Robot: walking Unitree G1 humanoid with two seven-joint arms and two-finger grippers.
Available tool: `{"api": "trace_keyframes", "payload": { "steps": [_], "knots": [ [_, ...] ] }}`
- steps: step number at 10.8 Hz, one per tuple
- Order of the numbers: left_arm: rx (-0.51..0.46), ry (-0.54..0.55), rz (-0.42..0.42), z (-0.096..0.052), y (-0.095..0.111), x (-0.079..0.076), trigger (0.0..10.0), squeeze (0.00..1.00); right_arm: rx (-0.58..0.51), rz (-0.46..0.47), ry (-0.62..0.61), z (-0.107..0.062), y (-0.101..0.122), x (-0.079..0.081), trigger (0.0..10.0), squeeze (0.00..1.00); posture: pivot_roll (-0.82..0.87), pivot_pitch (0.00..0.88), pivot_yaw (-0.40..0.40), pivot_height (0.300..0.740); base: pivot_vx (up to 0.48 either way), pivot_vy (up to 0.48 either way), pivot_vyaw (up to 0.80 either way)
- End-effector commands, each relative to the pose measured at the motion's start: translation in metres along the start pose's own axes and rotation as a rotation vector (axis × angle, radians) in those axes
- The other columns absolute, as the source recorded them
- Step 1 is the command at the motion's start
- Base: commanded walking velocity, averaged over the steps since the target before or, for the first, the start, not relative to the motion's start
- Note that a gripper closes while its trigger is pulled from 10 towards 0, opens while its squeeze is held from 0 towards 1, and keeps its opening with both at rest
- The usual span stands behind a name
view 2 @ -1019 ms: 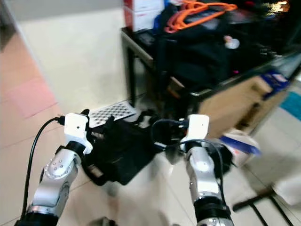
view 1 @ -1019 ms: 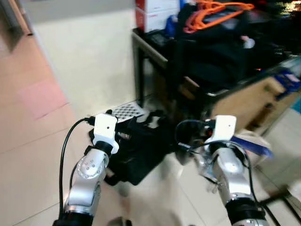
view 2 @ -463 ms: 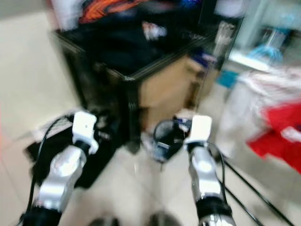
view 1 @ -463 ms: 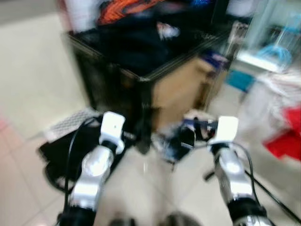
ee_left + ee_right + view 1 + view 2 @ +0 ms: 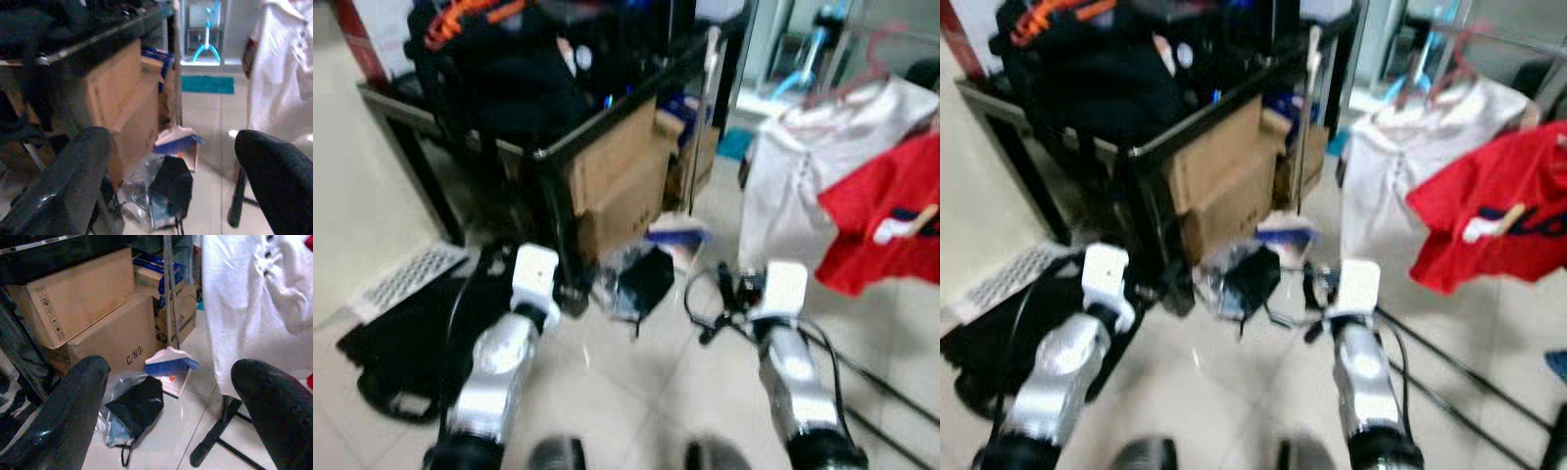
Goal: Hang hanger
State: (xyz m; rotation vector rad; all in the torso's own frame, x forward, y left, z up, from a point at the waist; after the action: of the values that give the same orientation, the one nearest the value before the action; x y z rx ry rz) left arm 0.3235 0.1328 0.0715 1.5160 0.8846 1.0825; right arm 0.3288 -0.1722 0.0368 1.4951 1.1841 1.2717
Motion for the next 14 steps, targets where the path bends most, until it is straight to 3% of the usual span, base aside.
{"api": "trace_keyframes", "payload": {
  "steps": [1,2,5,8,11,12,14],
  "knots": [
    [-0.011,-0.027,0.003,0.002,0.002,-0.002,10.0,0.0,-0.011,-0.013,-0.002,0.001,0.002,0.002,10.0,0.0,-0.01,0.0,0.072,0.677,0.0,0.0,-0.66],
    [-0.029,-0.063,0.011,0.003,0.004,-0.002,10.0,0.0,-0.009,-0.06,-0.034,0.002,0.002,-0.003,10.0,0.0,-0.02,0.0,0.076,0.668,0.0,0.48,0.0],
    [-0.063,-0.088,0.054,0.004,0.009,-0.005,10.0,0.0,-0.026,0.02,-0.023,0.003,0.004,0.0,10.0,0.0,-0.02,0.0,0.079,0.707,0.0,0.452,0.0],
    [0.022,-0.084,-0.013,0.003,-0.008,-0.014,10.0,0.0,-0.026,0.039,-0.001,-0.001,0.001,0.004,10.0,0.0,-0.03,0.0,0.089,0.74,0.0,0.0,0.0],
    [0.002,-0.113,0.033,0.005,-0.004,-0.019,10.0,0.0,-0.028,0.045,-0.009,-0.004,-0.001,0.002,10.0,0.0,-0.04,0.0,0.095,0.74,0.0,0.0,0.0],
    [0.003,-0.11,0.036,0.006,-0.004,-0.017,10.0,0.0,-0.043,-0.018,-0.041,-0.006,0.0,-0.004,10.0,0.0,-0.04,0.0,0.096,0.74,0.0,0.0,0.0],
    [-0.005,-0.115,0.032,0.006,-0.003,-0.014,10.0,0.0,-0.004,0.036,-0.029,-0.004,-0.006,-0.002,10.0,0.0,-0.05,0.0,0.099,0.74,0.0,0.0,-0.4]
  ]
}}
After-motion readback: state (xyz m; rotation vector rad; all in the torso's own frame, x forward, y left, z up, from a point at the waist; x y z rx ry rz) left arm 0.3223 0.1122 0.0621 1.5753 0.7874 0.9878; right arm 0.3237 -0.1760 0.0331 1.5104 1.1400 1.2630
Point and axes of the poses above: a point about 5 cm out from each wrist's last joint towards the gripper, its own z axis pointing out of the wrist towards the gripper, its own y axis along the axis of the wrist's last joint, x = y × z, the point moved 4 cm from there along z, pointing out of the wrist towards the gripper, and after that the axes turned 9 degrees about z, right-handed, at the moved point
